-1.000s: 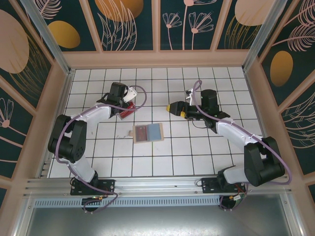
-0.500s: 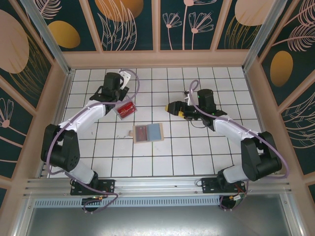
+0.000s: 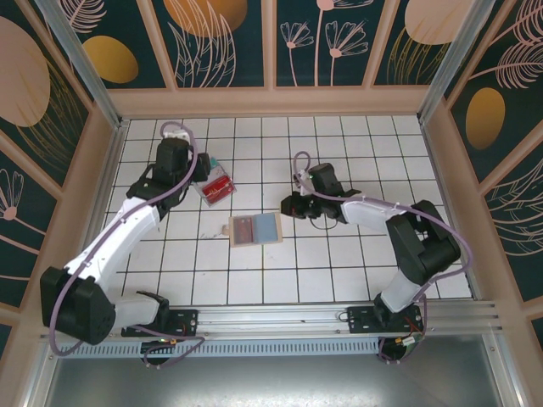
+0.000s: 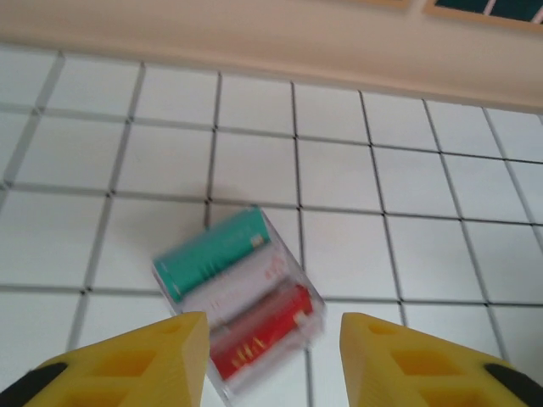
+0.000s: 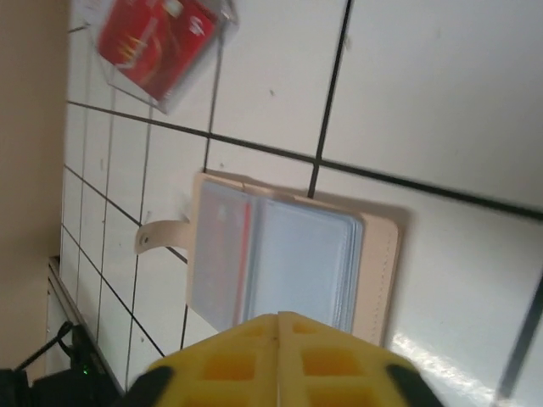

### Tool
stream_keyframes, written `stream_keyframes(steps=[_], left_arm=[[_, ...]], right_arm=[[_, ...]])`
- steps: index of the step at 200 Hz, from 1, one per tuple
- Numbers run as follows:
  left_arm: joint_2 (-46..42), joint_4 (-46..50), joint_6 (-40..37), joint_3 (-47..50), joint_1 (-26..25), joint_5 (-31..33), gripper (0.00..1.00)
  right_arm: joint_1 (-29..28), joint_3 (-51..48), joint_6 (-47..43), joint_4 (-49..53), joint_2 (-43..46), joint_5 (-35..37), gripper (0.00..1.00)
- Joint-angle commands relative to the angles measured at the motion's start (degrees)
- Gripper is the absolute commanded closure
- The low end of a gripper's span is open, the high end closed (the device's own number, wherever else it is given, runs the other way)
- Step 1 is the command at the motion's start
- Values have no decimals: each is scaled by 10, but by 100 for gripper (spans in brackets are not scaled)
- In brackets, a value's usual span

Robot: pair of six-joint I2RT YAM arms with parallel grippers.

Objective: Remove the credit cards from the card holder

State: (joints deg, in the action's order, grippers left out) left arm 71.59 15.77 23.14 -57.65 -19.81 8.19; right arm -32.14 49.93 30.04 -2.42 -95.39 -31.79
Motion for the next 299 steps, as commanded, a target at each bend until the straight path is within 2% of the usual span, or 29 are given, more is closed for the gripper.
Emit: stream_keyframes(steps=[1, 28, 37, 55, 71, 93, 141, 244, 299], left_arm=[[-26, 27, 114, 62, 1, -90, 57], [-52, -17, 179, 139, -3, -176, 62], [-59, -34, 202, 163, -7, -189, 65], [-67, -72, 239, 206, -27, -203, 63], [-61, -95, 261, 227, -56, -193, 60], [-31, -116, 278, 237, -92, -187, 61], [33, -147, 298, 237, -120, -190, 62], [112, -128, 287, 227, -129, -169, 64], [111, -108, 282, 217, -131, -142, 64]], right_arm=[[-20, 16, 0, 26, -22, 42, 100], [-30, 4, 10, 29, -37, 64, 100], [-33, 2, 11, 28, -40, 66, 100], [-40, -1, 13, 33, -48, 80, 100], [-41, 0, 12, 35, -57, 81, 100], [-46, -2, 11, 36, -67, 91, 100], [-56, -5, 12, 31, -87, 94, 100], [-57, -3, 12, 30, -95, 86, 100], [-57, -3, 11, 29, -100, 84, 100]])
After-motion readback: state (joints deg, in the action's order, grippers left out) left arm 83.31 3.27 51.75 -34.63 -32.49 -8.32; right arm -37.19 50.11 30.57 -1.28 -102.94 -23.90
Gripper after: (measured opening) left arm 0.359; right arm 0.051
